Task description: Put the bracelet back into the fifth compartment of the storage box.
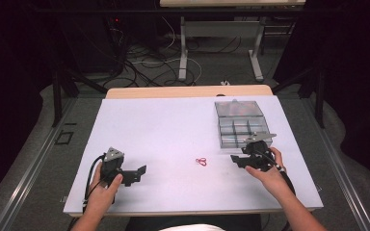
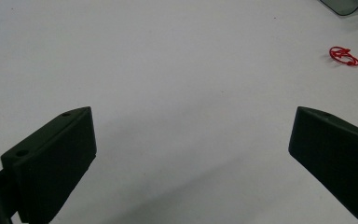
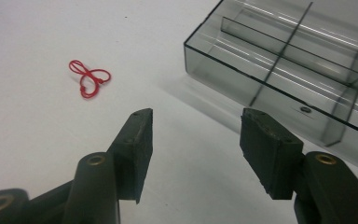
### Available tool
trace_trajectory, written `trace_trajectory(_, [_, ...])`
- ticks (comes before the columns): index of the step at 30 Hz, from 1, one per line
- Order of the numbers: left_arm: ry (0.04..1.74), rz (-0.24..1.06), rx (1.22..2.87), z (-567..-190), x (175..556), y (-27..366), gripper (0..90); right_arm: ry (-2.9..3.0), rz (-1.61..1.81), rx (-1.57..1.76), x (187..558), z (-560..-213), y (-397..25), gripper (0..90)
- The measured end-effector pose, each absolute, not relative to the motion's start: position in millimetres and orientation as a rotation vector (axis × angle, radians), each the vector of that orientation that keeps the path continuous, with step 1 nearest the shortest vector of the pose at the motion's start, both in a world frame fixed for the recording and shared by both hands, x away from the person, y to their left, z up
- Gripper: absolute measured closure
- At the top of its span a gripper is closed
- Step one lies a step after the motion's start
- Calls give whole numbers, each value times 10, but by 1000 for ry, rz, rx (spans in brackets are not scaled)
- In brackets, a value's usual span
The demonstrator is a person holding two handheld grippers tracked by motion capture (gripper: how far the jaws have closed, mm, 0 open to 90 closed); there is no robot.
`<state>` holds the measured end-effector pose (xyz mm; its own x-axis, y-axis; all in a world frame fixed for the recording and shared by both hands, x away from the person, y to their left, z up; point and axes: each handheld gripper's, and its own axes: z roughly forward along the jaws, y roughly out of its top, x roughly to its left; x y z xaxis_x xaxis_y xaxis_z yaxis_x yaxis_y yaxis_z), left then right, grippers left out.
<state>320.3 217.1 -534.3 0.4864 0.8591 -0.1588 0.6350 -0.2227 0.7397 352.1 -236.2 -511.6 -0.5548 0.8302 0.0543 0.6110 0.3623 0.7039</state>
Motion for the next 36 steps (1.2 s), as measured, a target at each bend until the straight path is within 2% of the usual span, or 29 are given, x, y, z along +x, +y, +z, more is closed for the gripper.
trace_trajectory(14, [1251, 367, 1932, -5363, 3207, 2165, 6, 2431, 944, 1124, 3666, -5017, -2225, 436])
trace_trajectory(21, [1263, 367, 1918, -5374, 3206, 2159, 6, 2440, 927, 1156, 3710, -4996, -2174, 437])
trace_trajectory(32, [1249, 374, 1933, -5381, 3217, 2159, 6, 2501, 879, 1144, 3753, -5001, -2055, 568])
trace_trajectory(36, [1252, 373, 1938, -5380, 3217, 2162, 6, 2512, 884, 1117, 3760, -5001, -2021, 567])
